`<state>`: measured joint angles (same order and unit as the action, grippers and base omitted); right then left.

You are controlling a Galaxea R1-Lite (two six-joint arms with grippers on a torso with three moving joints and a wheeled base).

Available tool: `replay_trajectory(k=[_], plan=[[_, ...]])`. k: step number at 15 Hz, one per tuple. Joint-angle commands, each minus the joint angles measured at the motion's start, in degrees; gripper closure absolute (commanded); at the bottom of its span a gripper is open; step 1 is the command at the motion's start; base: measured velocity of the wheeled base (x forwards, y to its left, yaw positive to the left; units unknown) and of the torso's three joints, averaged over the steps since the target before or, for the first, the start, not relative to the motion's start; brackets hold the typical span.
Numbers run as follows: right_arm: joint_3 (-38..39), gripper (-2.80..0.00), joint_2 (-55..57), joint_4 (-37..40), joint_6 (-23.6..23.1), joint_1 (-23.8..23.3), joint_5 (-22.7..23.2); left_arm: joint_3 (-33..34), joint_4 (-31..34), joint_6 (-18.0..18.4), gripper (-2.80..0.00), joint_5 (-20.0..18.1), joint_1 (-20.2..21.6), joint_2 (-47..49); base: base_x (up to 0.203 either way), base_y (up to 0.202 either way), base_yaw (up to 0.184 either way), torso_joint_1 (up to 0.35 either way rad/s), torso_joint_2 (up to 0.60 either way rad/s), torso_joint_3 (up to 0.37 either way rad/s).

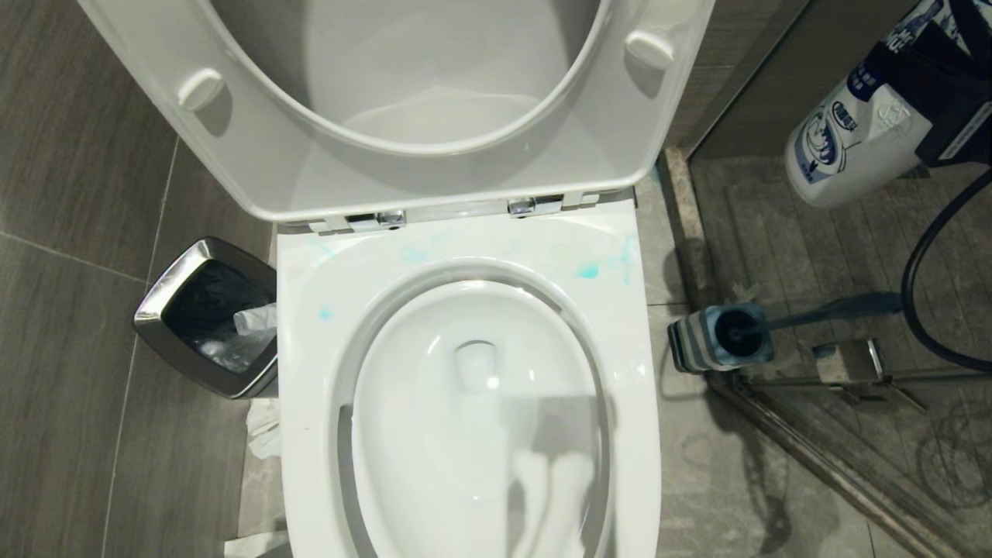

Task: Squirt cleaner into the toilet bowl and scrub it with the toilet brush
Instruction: Pour in the cleaning agent

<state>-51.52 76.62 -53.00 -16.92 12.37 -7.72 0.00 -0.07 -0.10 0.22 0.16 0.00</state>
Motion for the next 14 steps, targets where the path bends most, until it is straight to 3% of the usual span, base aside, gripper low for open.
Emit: replay_trajectory(k=[1,14], plan=[[0.1,0.00,-0.1,-0.2,-0.2,0.0,-0.1,0.0,0.0,0.0,0.00,0.0,0.0,0.0,0.000,0.000,0.000,-0.001,0.00,0.200],[0.2,0.00,0.6,0.0,-0.3,0.0,-1.4,0.0,0.0,0.1,0.00,0.0,0.0,0.0,0.000,0.000,0.000,0.003,0.00,0.204]])
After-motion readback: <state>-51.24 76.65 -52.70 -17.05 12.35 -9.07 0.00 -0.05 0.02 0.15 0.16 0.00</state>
